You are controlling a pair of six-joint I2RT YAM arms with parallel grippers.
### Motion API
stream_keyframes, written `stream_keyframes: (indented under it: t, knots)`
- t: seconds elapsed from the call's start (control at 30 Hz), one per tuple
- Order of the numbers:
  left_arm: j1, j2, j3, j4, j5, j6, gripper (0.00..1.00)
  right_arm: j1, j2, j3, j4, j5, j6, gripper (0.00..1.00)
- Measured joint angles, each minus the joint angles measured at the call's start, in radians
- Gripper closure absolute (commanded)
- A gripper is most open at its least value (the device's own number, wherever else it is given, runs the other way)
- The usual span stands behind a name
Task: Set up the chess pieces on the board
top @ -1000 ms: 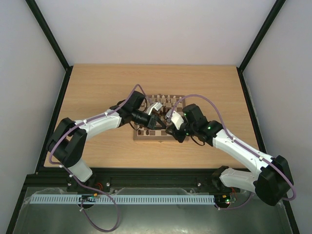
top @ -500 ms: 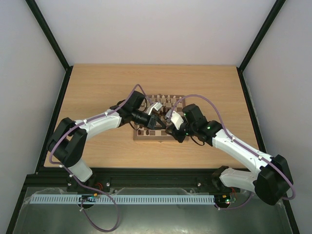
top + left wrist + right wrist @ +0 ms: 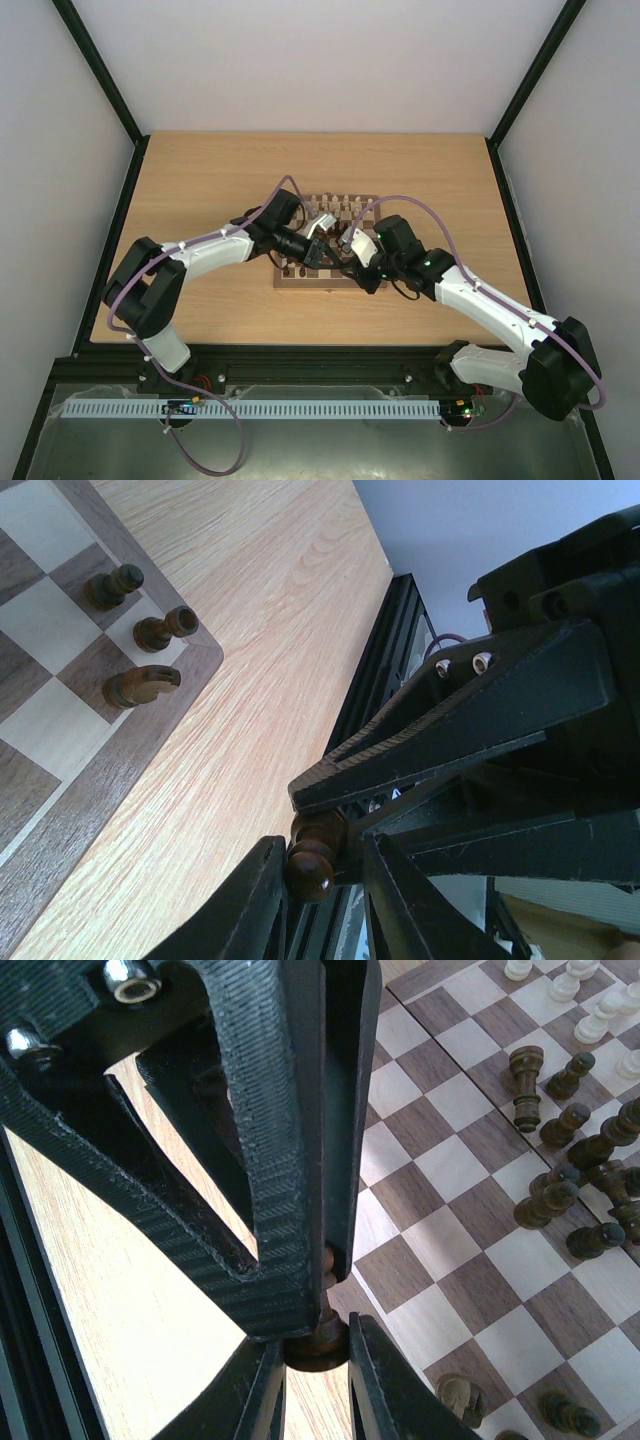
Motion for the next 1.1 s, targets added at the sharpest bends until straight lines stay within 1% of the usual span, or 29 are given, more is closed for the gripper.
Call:
stream_keyframes:
  t: [0.13,0.23,0.33,0.4,0.47,0.57,0.7,0.77,0.9,1.0,1.1]
  knots:
    - [-0.002,0.006,0.001,-0.001,-0.002,0.002,0.87,0.0,0.0,-0.002,0.0,0.001,0.002,0.82]
    - [-0.002,0.007,0.002,-0.007,-0.005,0.006,0.9,0.0,0.0,-0.004,0.0,0.002,0.003,0.74]
    - [-0.006,0.007,0.017,-0.03,-0.018,0.019,0.91,-0.006,0.0,-0.005,0.002,0.006,0.006,0.64]
    - [-0.005,0.007,0.039,-0.061,-0.044,0.034,0.91,-0.021,-0.002,-0.005,0.004,0.004,0.013,0.59]
    - [-0.003,0.007,0.068,-0.105,-0.087,0.057,0.91,-0.049,-0.011,-0.005,0.004,-0.005,0.019,0.57]
    - [-0.002,0.007,0.123,-0.197,-0.205,0.113,0.91,-0.099,-0.039,-0.007,0.0,-0.025,0.027,0.56]
    - [-0.003,0.007,0.188,-0.311,-0.414,0.188,0.91,-0.161,-0.095,-0.039,0.002,-0.043,0.047,0.54]
    - [-0.003,0.007,0.207,-0.36,-0.534,0.215,0.91,-0.185,-0.109,-0.055,0.002,-0.046,0.054,0.54]
    - [-0.008,0.008,0.224,-0.438,-0.709,0.254,0.9,-0.237,-0.113,-0.067,0.005,-0.045,0.066,0.54]
    - [-0.024,0.017,0.245,-0.496,-0.811,0.277,0.9,-0.248,-0.113,-0.074,0.006,-0.045,0.067,0.54]
    - [-0.04,0.035,0.271,-0.541,-0.872,0.29,0.89,-0.248,-0.113,-0.077,0.007,-0.047,0.067,0.54]
